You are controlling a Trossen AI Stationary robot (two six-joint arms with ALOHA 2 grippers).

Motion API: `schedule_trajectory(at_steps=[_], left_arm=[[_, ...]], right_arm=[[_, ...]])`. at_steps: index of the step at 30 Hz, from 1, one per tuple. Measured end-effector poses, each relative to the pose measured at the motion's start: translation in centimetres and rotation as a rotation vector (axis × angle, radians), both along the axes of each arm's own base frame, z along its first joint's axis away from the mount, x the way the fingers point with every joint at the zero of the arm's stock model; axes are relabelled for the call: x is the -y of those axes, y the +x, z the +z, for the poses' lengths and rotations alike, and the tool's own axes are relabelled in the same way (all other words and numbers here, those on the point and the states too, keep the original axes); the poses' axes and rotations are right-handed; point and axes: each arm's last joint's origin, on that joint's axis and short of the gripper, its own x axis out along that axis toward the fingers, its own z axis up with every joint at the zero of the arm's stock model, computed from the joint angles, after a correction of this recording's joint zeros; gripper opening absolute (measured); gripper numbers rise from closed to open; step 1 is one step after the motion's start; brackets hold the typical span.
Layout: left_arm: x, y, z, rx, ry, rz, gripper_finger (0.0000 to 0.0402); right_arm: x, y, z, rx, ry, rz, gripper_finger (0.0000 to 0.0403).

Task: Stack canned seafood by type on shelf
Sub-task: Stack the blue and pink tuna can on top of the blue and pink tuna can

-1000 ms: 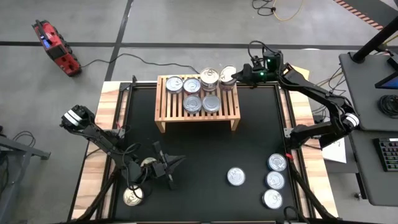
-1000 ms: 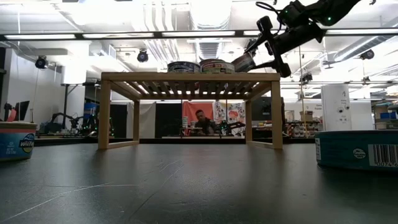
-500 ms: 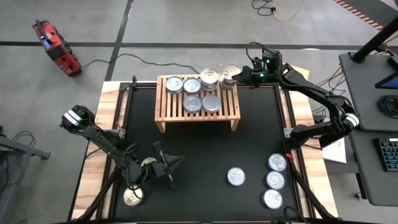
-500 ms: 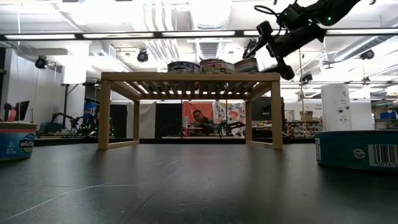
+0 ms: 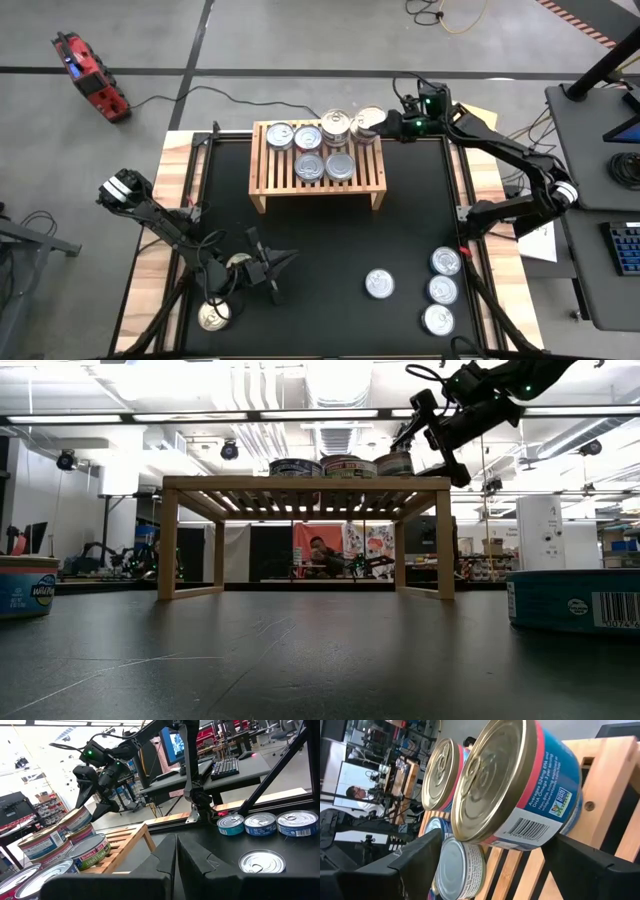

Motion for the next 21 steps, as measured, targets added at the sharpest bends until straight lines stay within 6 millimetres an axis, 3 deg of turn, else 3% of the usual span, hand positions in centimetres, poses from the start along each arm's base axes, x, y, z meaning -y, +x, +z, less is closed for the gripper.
schedule_trajectory(at_steps=[8,21], left_arm=[[0.0,0.0,-0.02,-0.002,0.001,0.0,0.0001],[0.0,0.0,-0.04,-0.003,0.003,0.0,0.0001]], right_arm=[[-0.05,0.06,0.01,0.001,-0.001,0.003,0.032],[-0.32,0.1,0.03,0.037,0.071,0.07,0.0348]])
